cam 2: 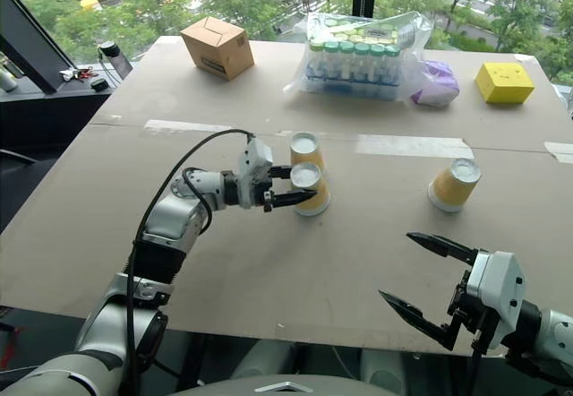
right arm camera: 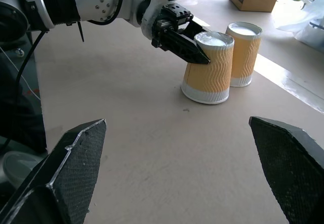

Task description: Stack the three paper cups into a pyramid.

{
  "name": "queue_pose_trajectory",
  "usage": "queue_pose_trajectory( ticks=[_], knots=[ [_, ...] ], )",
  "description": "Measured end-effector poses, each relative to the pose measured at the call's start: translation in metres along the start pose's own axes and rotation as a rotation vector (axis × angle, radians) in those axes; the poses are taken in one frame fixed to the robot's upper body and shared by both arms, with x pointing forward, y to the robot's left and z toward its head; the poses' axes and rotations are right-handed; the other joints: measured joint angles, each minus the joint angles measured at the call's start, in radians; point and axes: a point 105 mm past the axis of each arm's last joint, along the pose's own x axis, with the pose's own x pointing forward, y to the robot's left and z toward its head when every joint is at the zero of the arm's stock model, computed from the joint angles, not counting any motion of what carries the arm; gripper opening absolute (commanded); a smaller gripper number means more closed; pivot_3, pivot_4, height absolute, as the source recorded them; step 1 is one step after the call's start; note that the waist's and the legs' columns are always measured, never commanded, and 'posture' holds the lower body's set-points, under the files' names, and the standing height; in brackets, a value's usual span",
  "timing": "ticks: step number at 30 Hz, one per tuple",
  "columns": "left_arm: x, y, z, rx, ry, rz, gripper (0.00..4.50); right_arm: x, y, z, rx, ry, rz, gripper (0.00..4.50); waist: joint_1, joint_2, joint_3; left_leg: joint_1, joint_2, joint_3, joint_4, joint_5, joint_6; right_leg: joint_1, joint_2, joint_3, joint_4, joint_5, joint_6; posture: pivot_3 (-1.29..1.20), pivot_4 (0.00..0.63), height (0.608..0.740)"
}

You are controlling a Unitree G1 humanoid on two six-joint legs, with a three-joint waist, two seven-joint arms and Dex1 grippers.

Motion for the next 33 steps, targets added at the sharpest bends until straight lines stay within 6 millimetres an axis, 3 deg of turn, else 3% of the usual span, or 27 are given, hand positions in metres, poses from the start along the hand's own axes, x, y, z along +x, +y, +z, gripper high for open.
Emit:
queue_pose_trajectory(
  ticks=[7,8,10,11,19,24,28,33],
  knots=[
    [0.003,0.003,-0.001,0.019,0.0,-0.006,2.56,0.0,0.0,0.0,-0.001,-0.001,-0.003,4.5,0.0,0.0,0.0,0.0,0.0,0.0,0.002,0.0,0.0,0.002,0.0,0.0,0.0,0.0,0.001,0.0,0.15,0.74],
    [0.003,0.003,-0.001,0.018,0.0,-0.007,3.5,0.0,0.0,0.001,-0.001,-0.001,-0.003,4.5,0.001,0.0,0.0,0.0,0.0,-0.001,0.002,0.0,0.0,0.002,0.0,0.0,0.0,0.0,0.001,0.0,0.15,0.74],
    [0.004,0.003,-0.004,0.013,0.009,-0.008,4.27,0.0,0.0,0.001,-0.001,-0.001,-0.003,4.5,0.0,0.0,0.0,0.0,0.0,-0.001,0.002,0.0,0.0,0.002,0.0,-0.001,0.0,0.0,0.001,0.0,0.15,0.74],
    [0.003,0.003,-0.007,0.005,0.022,-0.005,4.44,0.0,0.0,0.0,0.0,0.0,-0.003,4.5,0.0,0.0,0.0,0.0,0.0,-0.001,0.002,0.0,0.0,0.002,0.0,-0.001,0.0,0.0,0.001,0.0,0.15,0.74],
    [-0.001,0.001,-0.009,0.003,0.036,-0.017,4.44,0.0,-0.001,0.001,0.0,-0.003,-0.01,4.5,-0.002,0.0,0.0,0.0,0.0,-0.001,0.002,0.0,0.0,0.002,0.0,0.0,0.0,0.0,0.001,0.0,0.15,0.74],
    [-0.024,-0.007,-0.009,-0.018,0.03,0.001,4.44,0.005,-0.014,0.006,0.016,-0.029,-0.07,4.5,-0.002,0.0,0.0,0.0,0.0,-0.001,0.002,0.0,0.0,0.001,0.0,0.0,0.0,0.001,0.001,0.0,0.15,0.74],
    [-0.041,-0.016,-0.008,-0.037,0.028,0.013,4.44,0.008,-0.037,0.007,0.0,-0.05,-0.171,4.5,-0.001,0.0,0.0,0.0,0.0,-0.001,0.002,0.0,0.0,0.001,0.0,0.0,0.0,0.001,0.001,0.0,0.15,0.74],
    [-0.077,-0.036,-0.013,-0.054,0.029,0.053,4.44,0.007,-0.102,-0.013,0.042,0.048,-0.464,4.5,-0.01,0.0,0.0,0.001,0.0,-0.001,0.0,0.0,0.0,0.001,0.0,0.0,0.0,0.001,0.0,0.0,0.15,0.74]
  ],
)
